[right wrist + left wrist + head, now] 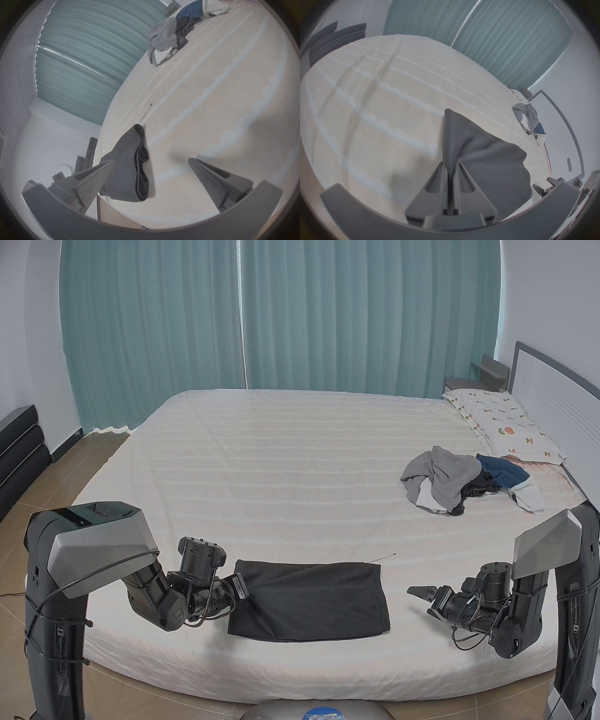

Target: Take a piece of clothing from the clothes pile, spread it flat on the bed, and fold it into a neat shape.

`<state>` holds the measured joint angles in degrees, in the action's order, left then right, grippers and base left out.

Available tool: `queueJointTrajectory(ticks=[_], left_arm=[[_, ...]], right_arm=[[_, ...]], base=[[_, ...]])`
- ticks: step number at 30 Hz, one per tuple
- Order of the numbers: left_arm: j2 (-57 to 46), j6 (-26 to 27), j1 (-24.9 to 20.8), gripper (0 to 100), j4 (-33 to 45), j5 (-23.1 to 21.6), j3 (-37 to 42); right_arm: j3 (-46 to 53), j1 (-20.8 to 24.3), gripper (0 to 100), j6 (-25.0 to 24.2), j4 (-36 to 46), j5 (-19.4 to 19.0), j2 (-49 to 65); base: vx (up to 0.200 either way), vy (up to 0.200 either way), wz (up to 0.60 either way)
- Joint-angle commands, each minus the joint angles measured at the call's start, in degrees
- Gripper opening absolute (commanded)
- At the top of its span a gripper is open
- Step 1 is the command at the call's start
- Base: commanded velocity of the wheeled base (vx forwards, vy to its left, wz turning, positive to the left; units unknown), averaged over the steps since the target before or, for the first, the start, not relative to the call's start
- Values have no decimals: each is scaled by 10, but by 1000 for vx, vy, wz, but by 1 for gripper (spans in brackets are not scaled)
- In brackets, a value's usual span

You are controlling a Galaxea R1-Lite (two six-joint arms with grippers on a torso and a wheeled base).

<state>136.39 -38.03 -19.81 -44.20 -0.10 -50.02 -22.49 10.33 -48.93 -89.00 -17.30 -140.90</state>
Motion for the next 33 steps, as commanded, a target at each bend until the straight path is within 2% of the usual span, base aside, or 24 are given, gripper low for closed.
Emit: queueJointTrajectory(ticks=[1, 10, 22, 33], left_arm=[[1, 0, 0, 0, 2, 0, 0], [1, 0, -1, 0, 4, 1, 1], [-12, 1, -7, 0, 54, 3, 2], [-9, 0, -13, 0, 61, 4, -3]], right_arm=[[0, 0, 100, 0, -9, 0, 0], [0, 0, 100, 0, -9, 0, 0], [0, 0, 100, 0, -9, 0, -1], [0, 0, 100, 1, -9, 1, -1]], base=[[0, 200, 0], [0, 200, 0], [0, 200, 0], [0, 0, 0]])
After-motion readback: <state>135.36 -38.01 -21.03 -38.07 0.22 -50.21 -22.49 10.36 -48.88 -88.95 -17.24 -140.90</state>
